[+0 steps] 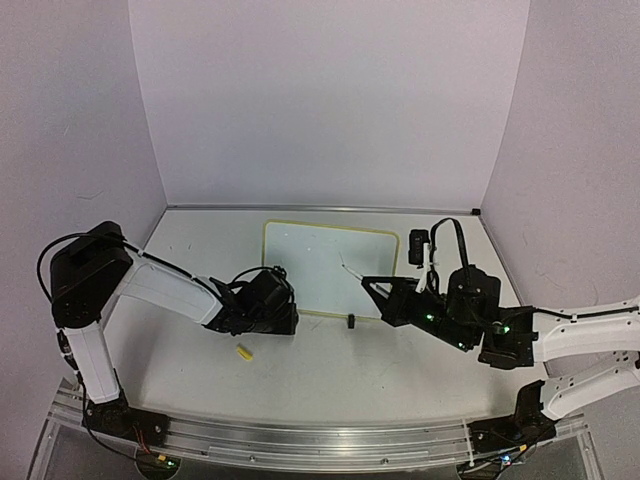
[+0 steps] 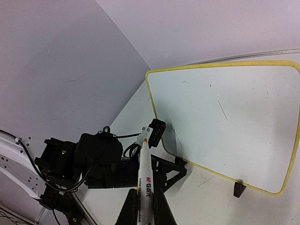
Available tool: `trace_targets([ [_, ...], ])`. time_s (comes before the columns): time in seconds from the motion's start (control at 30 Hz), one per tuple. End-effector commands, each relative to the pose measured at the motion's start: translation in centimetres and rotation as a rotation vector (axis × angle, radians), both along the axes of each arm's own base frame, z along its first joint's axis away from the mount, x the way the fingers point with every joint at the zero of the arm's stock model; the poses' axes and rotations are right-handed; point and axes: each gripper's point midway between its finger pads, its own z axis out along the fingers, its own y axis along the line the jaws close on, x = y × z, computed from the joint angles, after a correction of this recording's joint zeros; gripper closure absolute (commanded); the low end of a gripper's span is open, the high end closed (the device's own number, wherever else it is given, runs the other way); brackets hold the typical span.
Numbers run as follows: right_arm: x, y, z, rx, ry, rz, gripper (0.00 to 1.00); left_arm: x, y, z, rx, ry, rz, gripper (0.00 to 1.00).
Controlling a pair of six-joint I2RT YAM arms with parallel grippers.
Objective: Write a sentence on the whiteboard
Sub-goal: Move the whiteboard stand to the center of the board.
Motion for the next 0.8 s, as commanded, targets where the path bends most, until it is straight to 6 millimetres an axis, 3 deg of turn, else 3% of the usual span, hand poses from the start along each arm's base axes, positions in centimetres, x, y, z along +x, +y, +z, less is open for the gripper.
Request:
trace_targets([
  [0.0,0.1,-0.4,0.6,0.026,-0.009,-0.023,1.00,0.9,-1.0,0.5,0.006,-0.039,-0.010,0.54],
  [0.4,0.2,-0.4,0.4,0.024,-0.004,-0.025,1.00,1.6,-0.3,-1.0,0.070,-0.049,0.029,0.76],
  [0.6,0.2,-0.2,0.4,0.022,-0.006,-0.024,1.00,1.3,-0.4,-1.3,0.118,-0.059,0.025,0.99],
  [0.77,0.3,-0.3,0.2,0.015,-0.005,-0.026,1.00,0.7,-0.4,-1.0,0.145,-0.063,0.039,1.00],
])
